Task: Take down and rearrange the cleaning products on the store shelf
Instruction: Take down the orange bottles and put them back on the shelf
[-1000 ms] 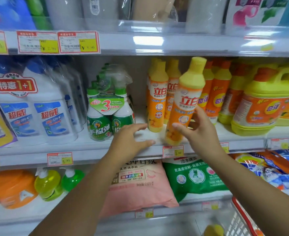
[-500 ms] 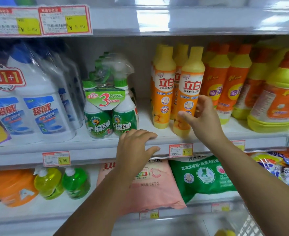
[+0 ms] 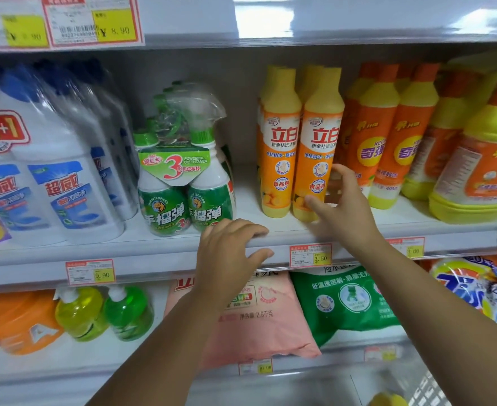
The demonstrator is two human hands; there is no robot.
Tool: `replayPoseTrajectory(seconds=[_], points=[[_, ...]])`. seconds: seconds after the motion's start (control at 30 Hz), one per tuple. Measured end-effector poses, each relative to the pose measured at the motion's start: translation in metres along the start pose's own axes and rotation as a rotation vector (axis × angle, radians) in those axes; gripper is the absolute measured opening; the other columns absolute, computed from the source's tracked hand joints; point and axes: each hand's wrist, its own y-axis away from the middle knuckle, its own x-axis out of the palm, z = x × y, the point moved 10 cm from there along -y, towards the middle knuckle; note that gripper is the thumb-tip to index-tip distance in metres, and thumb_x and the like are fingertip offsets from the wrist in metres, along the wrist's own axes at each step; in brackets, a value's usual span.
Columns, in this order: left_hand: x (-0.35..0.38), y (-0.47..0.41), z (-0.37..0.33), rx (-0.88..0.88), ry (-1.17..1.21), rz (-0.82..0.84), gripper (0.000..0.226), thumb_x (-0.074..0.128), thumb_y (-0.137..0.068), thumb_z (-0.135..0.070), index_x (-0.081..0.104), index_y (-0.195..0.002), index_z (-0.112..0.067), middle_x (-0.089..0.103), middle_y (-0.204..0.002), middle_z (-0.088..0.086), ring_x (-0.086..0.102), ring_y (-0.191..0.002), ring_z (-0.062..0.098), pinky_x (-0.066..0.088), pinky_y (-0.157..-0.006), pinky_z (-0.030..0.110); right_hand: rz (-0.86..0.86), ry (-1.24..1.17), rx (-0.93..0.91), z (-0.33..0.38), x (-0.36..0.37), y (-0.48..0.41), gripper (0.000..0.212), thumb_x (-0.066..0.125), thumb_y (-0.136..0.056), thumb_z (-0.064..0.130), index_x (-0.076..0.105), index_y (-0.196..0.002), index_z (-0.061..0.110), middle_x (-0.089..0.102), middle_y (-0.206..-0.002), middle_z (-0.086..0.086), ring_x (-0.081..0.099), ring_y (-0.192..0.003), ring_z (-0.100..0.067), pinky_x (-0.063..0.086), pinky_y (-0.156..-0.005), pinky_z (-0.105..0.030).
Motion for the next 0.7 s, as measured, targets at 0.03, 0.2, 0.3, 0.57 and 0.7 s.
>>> replayPoseTrajectory(seconds=[0.03,0.2,0.3,0.57,0.7], points=[[0.000,0.000,0.000,0.001,-0.001,-0.003,0.030,0.074,-0.079,-0.050,0.069,-0.105,-0.036,0.066,-0.103,-0.020,0.051,-0.098,0.008,0.023,-0.083,0.021,-0.009,0.009,0.005,-0.001,0.001,0.000,0.066,0.076,-0.086,0.024,0.039,-0.140,0.022,0.060,-0.131,0.004,0.059,-0.107,-0.011,0.052,-0.092,-0.033],[0.000,0.000,0.000,-0.006,0.002,0.003,0.031,0.074,-0.080,-0.049,0.069,-0.107,-0.036,0.066,-0.105,-0.020,0.051,-0.100,0.008,0.023,-0.086,0.021,0.017,0.005,0.034,-0.008,0.008,-0.006,0.064,0.073,-0.089,0.029,0.037,-0.142,0.031,0.059,-0.136,0.011,0.066,-0.101,-0.011,0.052,-0.096,-0.047],[0.001,0.000,0.000,-0.006,0.000,0.005,0.031,0.073,-0.080,-0.049,0.069,-0.107,-0.036,0.065,-0.105,-0.020,0.051,-0.100,0.008,0.023,-0.086,0.022,0.014,0.024,0.042,-0.010,0.009,-0.006,0.063,0.070,-0.092,0.029,0.036,-0.144,0.034,0.058,-0.138,0.012,0.068,-0.102,-0.013,0.051,-0.097,-0.049],[0.001,0.000,-0.002,-0.006,0.006,0.041,0.033,0.074,-0.082,-0.046,0.069,-0.112,-0.033,0.066,-0.109,-0.017,0.051,-0.103,0.012,0.026,-0.089,0.026,-0.034,0.076,0.001,0.005,-0.003,0.007,0.070,0.067,-0.094,0.030,0.030,-0.152,0.020,0.049,-0.148,0.001,0.049,-0.132,-0.017,0.041,-0.106,-0.034],[-0.007,0.006,-0.017,0.056,-0.081,-0.006,0.039,0.069,-0.084,-0.035,0.066,-0.122,-0.024,0.065,-0.119,-0.005,0.052,-0.113,0.023,0.033,-0.100,0.037,-0.123,0.046,-0.133,0.033,-0.048,0.042,0.048,0.058,-0.099,0.025,0.041,-0.144,0.018,0.059,-0.129,0.002,0.057,-0.112,-0.007,0.044,-0.090,-0.016]])
